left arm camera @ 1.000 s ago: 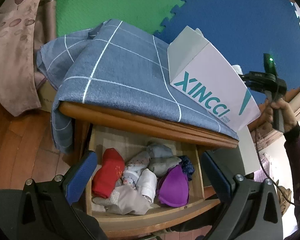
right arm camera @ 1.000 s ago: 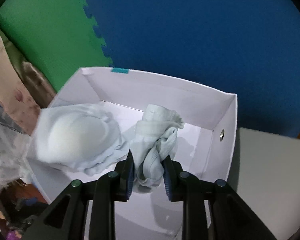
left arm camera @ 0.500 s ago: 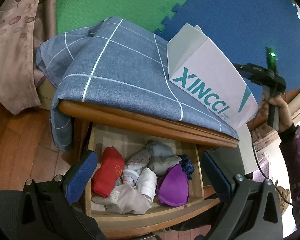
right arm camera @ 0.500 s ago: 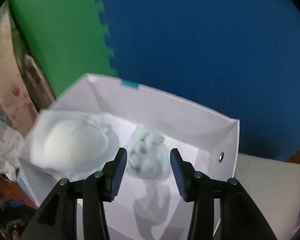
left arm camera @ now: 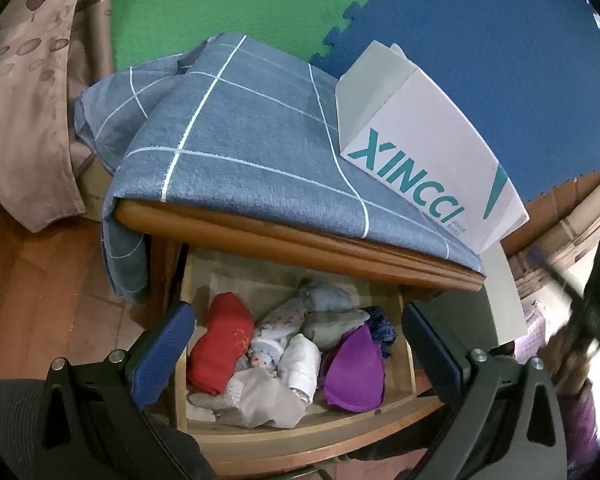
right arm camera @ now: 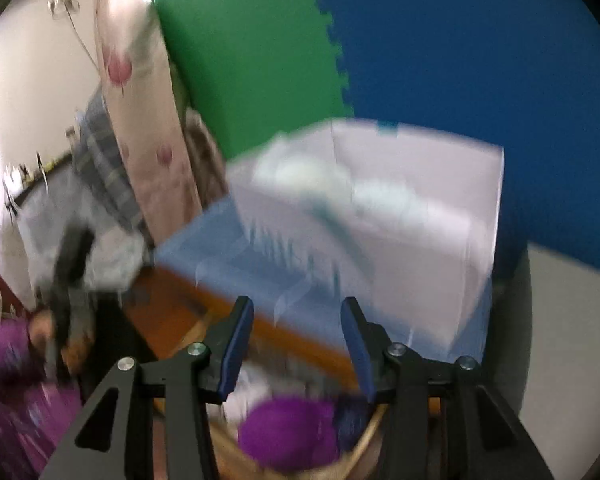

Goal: Take underwear out of drawer
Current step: 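Reach the left gripper into the drawer and grasp the purple bra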

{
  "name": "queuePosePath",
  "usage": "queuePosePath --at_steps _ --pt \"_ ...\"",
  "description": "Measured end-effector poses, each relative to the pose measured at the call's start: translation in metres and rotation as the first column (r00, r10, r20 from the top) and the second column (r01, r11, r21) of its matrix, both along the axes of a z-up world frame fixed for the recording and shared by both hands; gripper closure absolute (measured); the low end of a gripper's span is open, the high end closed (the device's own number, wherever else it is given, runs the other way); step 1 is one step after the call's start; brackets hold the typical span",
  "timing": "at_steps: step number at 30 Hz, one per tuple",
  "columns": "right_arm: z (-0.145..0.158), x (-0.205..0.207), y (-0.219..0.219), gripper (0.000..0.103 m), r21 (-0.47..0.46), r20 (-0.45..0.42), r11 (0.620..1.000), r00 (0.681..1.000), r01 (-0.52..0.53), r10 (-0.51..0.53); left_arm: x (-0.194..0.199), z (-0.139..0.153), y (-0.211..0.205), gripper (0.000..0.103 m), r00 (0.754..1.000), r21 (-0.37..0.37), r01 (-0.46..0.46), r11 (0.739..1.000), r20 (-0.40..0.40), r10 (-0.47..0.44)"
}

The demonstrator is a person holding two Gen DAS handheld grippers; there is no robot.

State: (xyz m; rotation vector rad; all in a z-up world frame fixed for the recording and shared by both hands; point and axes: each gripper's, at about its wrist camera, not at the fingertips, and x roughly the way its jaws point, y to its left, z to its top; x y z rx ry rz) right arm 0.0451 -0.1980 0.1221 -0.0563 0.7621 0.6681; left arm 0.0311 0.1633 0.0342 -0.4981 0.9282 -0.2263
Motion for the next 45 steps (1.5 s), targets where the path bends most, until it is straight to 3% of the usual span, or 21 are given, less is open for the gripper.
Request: queuePosePath --at_steps 6,8,11,15,21,23,29,34,36,39,43,45 --pt "-0.075 -0.031 -0.022 0.057 0.129 -0.212 0.987 0.975 0.097 -0.068 0.002 -0.006 -0.008 0.001 0.999 0.043 0.027 0.999 -0.039 -0.025" --pt "-0.087 -0.028 -0.019 0.057 0.115 -0.256 0.987 0.963 0.114 -0.081 0.003 -0.009 -0.013 0.001 0.998 0.061 0.046 0.997 -0.055 -0.043" --pt "-0.079 -0.031 -0.023 0.054 0.165 -0.206 0.980 0.976 0.108 -0.072 0.004 -0.014 -0.025 0.001 0.993 0.099 0.094 0.991 -0.083 -0.086" --pt "-0.083 -0.024 -0.030 0.054 0.177 -0.238 0.974 0.967 0.139 -0.095 0.005 -0.018 -0.045 0.001 0.981 0.161 0.175 0.971 -0.114 -0.158" --pt "-0.075 -0.023 -0.030 0.054 0.171 -0.213 0.975 0.971 0.144 -0.106 0.005 -0.026 -0.070 0.001 0.958 0.237 0.270 0.933 -0.164 -0.235" --pt "-0.069 -0.026 -0.036 0.054 0.173 -0.190 0.972 0.973 0.162 -0.128 0.007 -0.032 -0.077 0.001 0.948 0.235 0.295 0.926 -0.195 -0.252" --pt "-0.028 -0.040 -0.059 0.054 0.133 -0.012 0.962 0.971 0.239 -0.239 0.009 -0.050 -0.109 0.001 0.905 0.232 0.391 0.891 -0.271 -0.327" --pt "-0.012 -0.049 -0.091 0.053 0.101 0.098 0.929 0.925 0.356 -0.366 0.017 -0.065 -0.135 0.001 0.882 0.200 0.429 0.881 -0.304 -0.361" --pt "-0.010 -0.054 -0.107 0.053 0.095 0.136 0.901 0.891 0.423 -0.433 0.021 -0.072 -0.147 0.001 0.873 0.181 0.439 0.880 -0.316 -0.371" --pt "-0.015 -0.056 -0.125 0.053 0.111 0.126 0.877 0.869 0.467 -0.479 0.030 -0.089 -0.165 0.001 0.856 0.162 0.456 0.875 -0.347 -0.382" --pt "-0.021 -0.058 -0.135 0.052 0.135 0.096 0.872 0.870 0.470 -0.484 0.041 -0.114 -0.185 0.001 0.832 0.133 0.470 0.873 -0.396 -0.387" --pt "-0.023 -0.058 -0.133 0.051 0.131 0.094 0.880 0.878 0.457 -0.470 0.047 -0.125 -0.191 0.001 0.834 0.149 0.458 0.877 -0.414 -0.365"
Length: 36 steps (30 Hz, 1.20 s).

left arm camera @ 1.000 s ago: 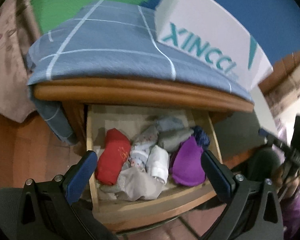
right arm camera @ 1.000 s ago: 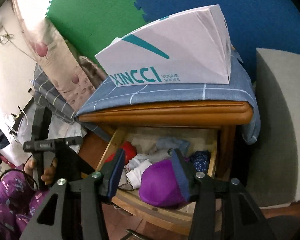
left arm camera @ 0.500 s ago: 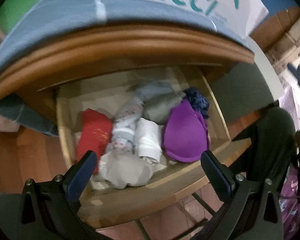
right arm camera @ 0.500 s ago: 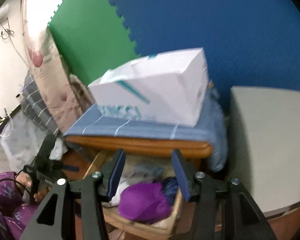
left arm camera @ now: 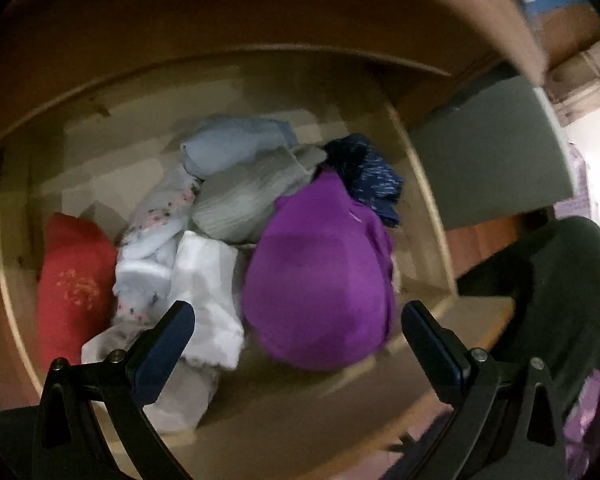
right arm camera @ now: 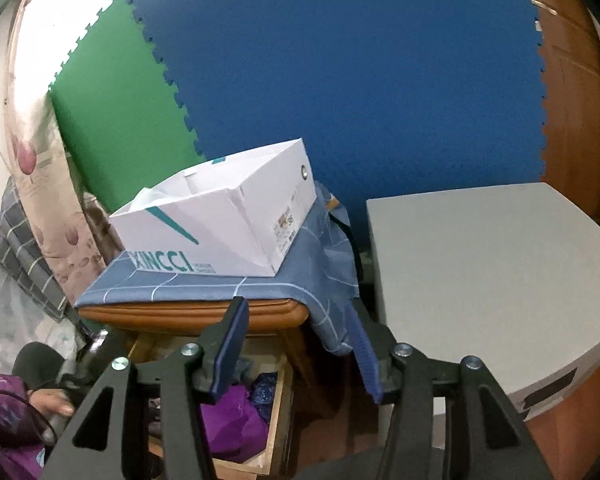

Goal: Take underwear out of drawer
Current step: 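Reach the left gripper into the drawer and grasp the purple bra, then lift the purple bra with the left gripper and drop it into the shoebox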

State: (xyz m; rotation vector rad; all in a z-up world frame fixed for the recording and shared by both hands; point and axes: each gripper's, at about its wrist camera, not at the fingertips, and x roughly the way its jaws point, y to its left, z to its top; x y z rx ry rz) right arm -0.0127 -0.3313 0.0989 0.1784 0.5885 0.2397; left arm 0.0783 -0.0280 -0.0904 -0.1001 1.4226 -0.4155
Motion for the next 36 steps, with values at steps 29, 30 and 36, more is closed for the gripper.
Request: queuePosePath --at_steps 29,30,36 --pt "-0.011 0.007 -0.002 0.050 0.069 -0.060 0.997 0.997 -0.035 0.039 -0.020 -0.004 -0.062 0.066 0.981 -0.014 0.179 0.984 0.072 -0.178" --pt "-0.012 0.007 -0.003 0.050 0.071 -0.060 0.997 0.997 -0.034 0.038 -0.028 0.003 -0.061 0.066 0.981 -0.023 0.173 0.985 0.095 -0.170" --pt "-0.012 0.008 -0.001 0.048 0.065 -0.066 0.997 0.997 -0.032 0.036 -0.062 0.060 -0.035 0.068 0.972 -0.131 0.090 0.987 0.228 -0.059"
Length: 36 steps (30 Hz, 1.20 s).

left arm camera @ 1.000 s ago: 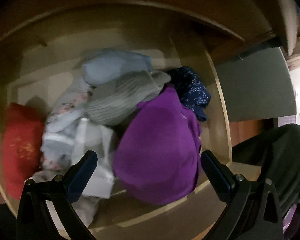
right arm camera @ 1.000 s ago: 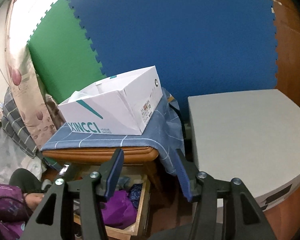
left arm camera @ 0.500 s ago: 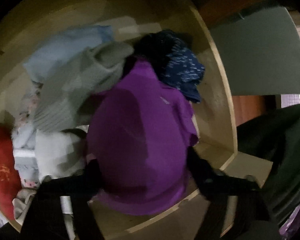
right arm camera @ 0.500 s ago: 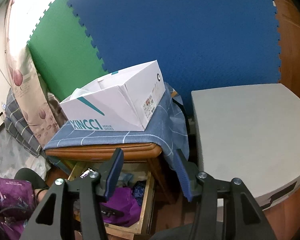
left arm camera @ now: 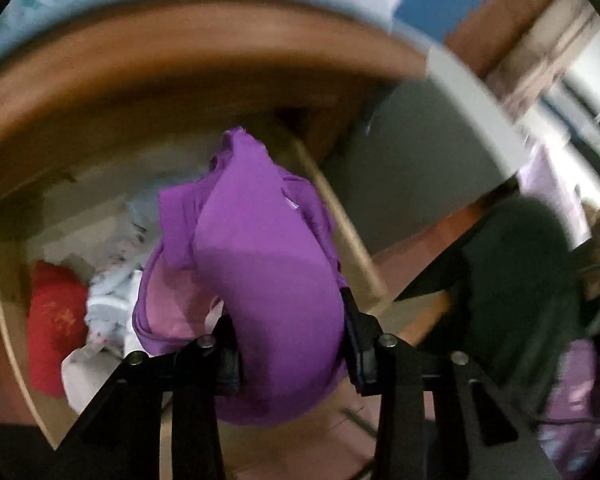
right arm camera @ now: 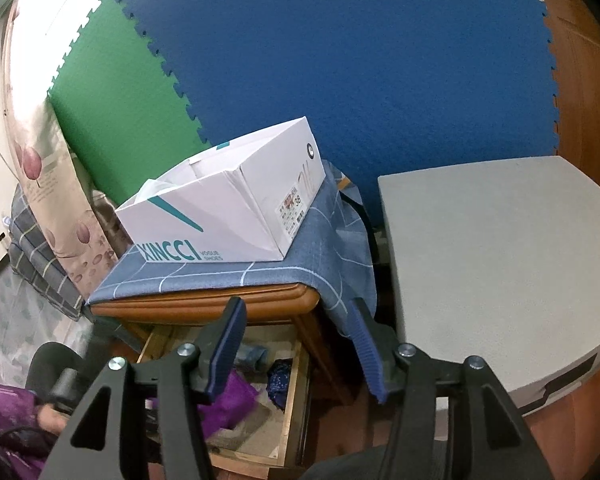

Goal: Take underwear out of drawer
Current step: 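Lift the purple bra with the left gripper and drop it into the shoebox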

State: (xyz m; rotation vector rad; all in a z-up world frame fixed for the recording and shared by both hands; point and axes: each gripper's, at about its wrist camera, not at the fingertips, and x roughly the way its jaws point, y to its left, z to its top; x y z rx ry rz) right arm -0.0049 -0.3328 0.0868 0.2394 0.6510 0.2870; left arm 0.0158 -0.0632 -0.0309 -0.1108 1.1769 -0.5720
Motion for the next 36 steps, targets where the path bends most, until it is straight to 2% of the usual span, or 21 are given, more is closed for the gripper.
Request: queuePosePath --at_steps 4,9,14,20,25,29,32,36 --pt "0.000 0.001 0.000 0.047 -0.005 -0.003 1.000 1.000 -0.001 0.001 -0.017 0.036 0.025 0.068 0.999 -0.089 -0.028 0.996 0.039 0.032" --pt "-0.001 0.001 0.000 0.046 -0.009 -0.006 1.000 1.000 -0.003 0.003 -0.029 0.091 0.051 0.068 0.995 -0.203 -0.045 0.978 0.074 0.061" --pt "-0.001 0.001 0.001 0.046 -0.012 -0.006 1.000 1.000 -0.004 0.004 -0.020 0.143 0.082 0.068 0.992 -0.359 -0.087 0.929 0.051 0.113" --pt "-0.001 0.001 -0.001 0.046 -0.003 -0.004 1.000 1.000 -0.004 0.004 0.001 0.203 0.094 0.068 0.983 -0.461 -0.126 0.878 0.058 0.172" --pt "-0.001 0.000 -0.004 0.046 0.011 0.000 1.000 1.000 0.001 -0.001 0.023 0.251 0.104 0.067 0.967 -0.492 -0.125 0.862 0.132 0.216" --pt "-0.001 0.002 -0.006 0.046 0.020 -0.001 1.000 1.000 0.000 0.000 0.051 0.295 0.112 0.067 0.935 -0.477 -0.113 0.872 0.245 0.255" --pt "-0.001 0.002 -0.005 0.046 0.019 -0.001 1.000 1.000 -0.002 0.002 0.088 0.312 0.111 0.067 0.921 -0.469 -0.121 0.875 0.276 0.275" --pt "-0.002 0.002 -0.005 0.046 0.022 -0.003 1.000 1.000 -0.003 0.003 0.137 0.310 0.100 0.067 0.919 -0.453 -0.136 0.881 0.275 0.283"
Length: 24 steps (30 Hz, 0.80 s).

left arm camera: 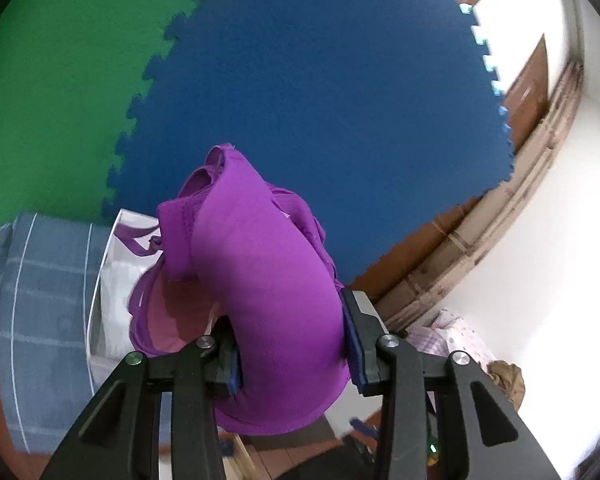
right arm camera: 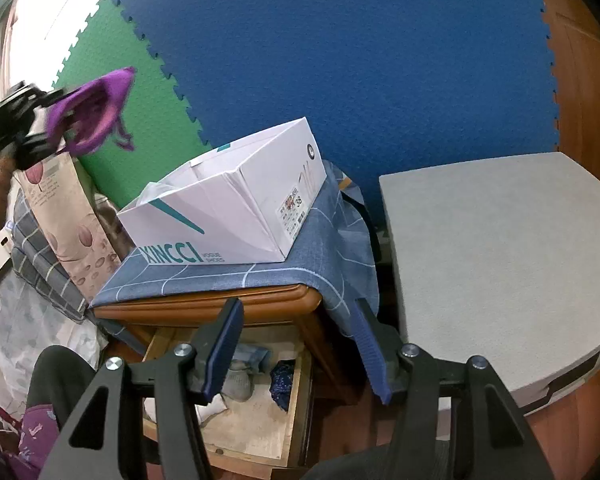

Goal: Take underwear out of drawer
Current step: 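Lift the purple bra with the left gripper and drop it into the shoebox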

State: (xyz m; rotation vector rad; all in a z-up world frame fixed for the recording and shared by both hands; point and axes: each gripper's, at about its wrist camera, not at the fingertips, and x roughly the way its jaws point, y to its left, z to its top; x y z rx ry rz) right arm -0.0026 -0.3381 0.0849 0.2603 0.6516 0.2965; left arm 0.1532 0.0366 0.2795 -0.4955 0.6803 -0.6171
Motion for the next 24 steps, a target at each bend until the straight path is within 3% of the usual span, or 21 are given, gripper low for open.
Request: queuePosePath --at_steps 7,17,21,23,24 --pt "-0.001 0.001 0.000 0.046 0.003 -0.004 1.000 1.000 -0.004 0.004 0.071 -0.045 -0.037 0.067 0.993 0.025 0.014 1.000 -0.116 -0.011" --pt "-0.003 0.003 -0.001 0.046 0.014 -0.013 1.000 1.000 -0.011 0.012 0.129 -0.123 -0.104 0.065 0.961 0.091 0.048 0.995 -0.274 -0.021" --pt "-0.005 0.003 -0.006 0.046 0.033 -0.017 0.999 1.000 -0.008 0.009 0.135 -0.143 -0.120 0.055 0.948 0.091 0.061 0.994 -0.318 -0.029" --pt "-0.005 0.002 -0.007 0.046 0.037 -0.019 0.999 1.000 -0.007 0.007 0.135 -0.148 -0.123 0.045 0.944 0.117 0.035 0.993 -0.331 0.006" --pt "-0.005 0.003 -0.007 0.046 0.038 -0.019 0.999 1.000 -0.006 0.007 0.134 -0.148 -0.124 0.034 0.942 0.124 0.024 0.992 -0.335 0.019"
